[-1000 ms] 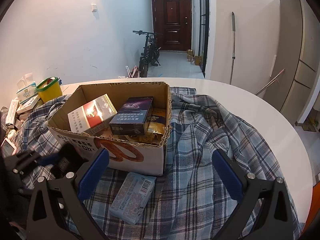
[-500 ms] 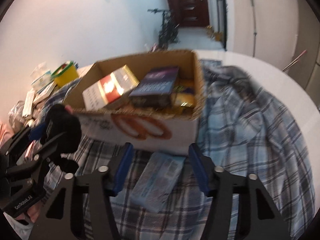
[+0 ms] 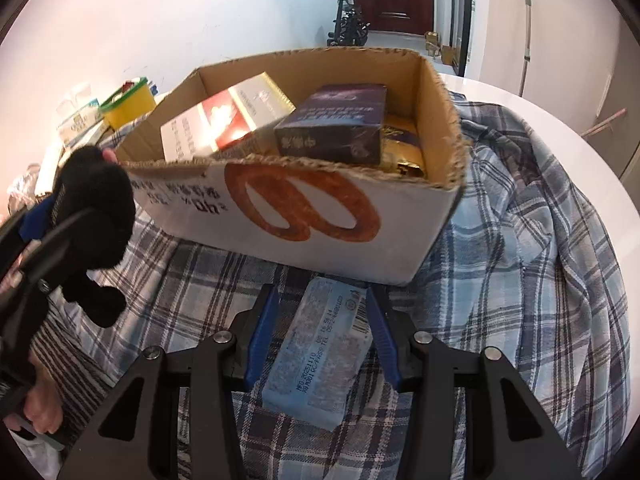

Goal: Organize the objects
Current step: 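Close the left tool on the black cloth item while the right tool grasps the light blue box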

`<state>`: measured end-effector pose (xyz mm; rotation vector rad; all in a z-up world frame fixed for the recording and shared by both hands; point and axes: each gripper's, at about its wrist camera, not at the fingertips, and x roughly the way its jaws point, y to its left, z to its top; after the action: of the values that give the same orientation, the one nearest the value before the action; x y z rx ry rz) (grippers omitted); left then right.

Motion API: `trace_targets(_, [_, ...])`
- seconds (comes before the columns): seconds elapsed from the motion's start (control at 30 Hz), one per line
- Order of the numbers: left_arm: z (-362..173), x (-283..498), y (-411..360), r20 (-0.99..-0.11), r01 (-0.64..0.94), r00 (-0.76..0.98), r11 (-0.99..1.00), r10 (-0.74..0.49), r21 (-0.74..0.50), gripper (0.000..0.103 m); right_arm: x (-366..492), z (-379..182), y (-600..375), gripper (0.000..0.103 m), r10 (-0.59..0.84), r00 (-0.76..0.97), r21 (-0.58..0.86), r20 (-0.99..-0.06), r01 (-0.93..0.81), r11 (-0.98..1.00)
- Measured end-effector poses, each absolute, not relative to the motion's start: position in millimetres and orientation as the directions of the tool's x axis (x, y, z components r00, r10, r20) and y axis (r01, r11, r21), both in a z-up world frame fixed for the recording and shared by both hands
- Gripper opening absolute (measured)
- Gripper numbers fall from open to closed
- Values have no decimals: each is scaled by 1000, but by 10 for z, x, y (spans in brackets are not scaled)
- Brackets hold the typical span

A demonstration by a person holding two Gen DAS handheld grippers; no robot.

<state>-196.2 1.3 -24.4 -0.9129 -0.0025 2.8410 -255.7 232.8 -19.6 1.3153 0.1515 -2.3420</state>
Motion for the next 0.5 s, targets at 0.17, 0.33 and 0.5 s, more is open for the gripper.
trace_targets(0.17, [-233,-1956,4,-575,-143,-805,-988,148,-54,56,-2498,-191,2233,45,-319,-458,73,-830,479,-875])
trace_targets(0.33, [-222,-1959,-44,-570,-123,-810,-990,141,-71,56,-2383,-183,2081,45,-317,-460,11,-830,555,-832])
trace_targets(0.5, [-224,-1957,-55,-571,-121,-809,-990,140,-71,56,-2348,-174,2062,58,-273,-489,-39,-828,537,-843])
